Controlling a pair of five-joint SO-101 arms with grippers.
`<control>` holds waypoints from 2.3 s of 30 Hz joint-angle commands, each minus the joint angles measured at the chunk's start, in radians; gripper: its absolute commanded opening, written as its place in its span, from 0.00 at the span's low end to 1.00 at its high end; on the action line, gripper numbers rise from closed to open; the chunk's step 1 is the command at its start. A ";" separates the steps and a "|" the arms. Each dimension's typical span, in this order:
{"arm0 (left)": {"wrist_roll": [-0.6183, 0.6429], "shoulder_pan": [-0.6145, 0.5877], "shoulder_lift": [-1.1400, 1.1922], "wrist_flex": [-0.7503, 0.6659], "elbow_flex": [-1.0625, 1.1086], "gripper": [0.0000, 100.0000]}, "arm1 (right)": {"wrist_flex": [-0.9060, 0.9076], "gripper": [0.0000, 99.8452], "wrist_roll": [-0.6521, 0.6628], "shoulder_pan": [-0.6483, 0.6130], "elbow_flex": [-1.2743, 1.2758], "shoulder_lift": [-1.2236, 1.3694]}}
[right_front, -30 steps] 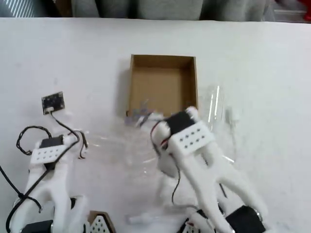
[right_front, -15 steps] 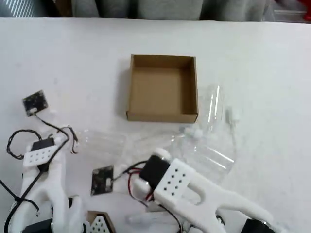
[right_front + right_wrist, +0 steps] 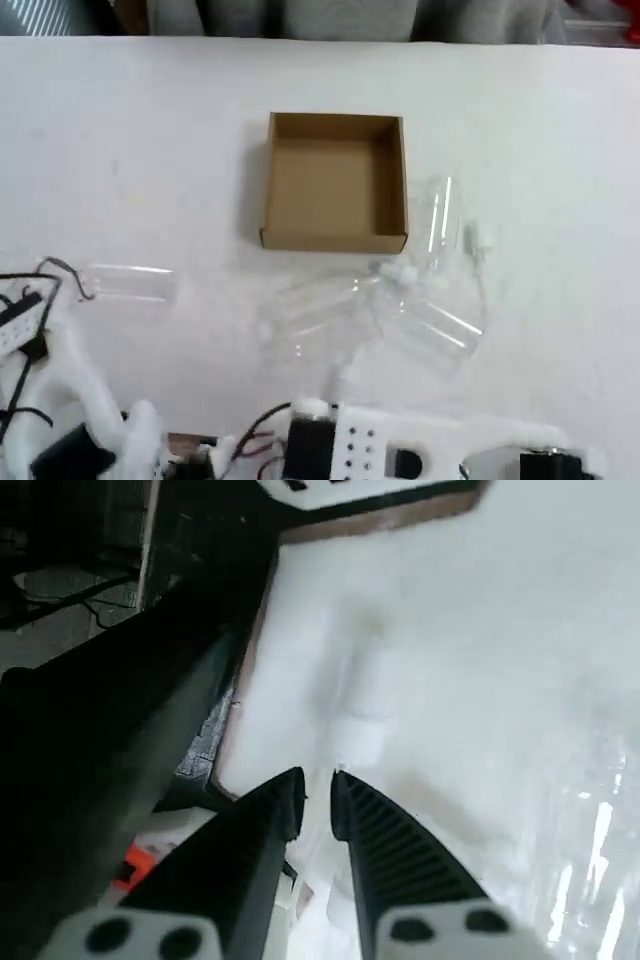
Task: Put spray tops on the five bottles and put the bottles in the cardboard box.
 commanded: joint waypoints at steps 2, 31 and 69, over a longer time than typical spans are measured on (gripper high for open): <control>0.064 -0.082 0.337 0.048 -0.270 0.03 | -0.051 0.03 -0.011 -0.054 0.011 -0.016; 0.058 -0.042 0.331 0.132 -0.304 0.03 | -0.200 0.18 -0.175 -0.179 0.084 -0.015; 0.058 -0.042 0.331 0.137 -0.302 0.03 | -0.406 0.16 -0.106 -0.077 0.124 0.375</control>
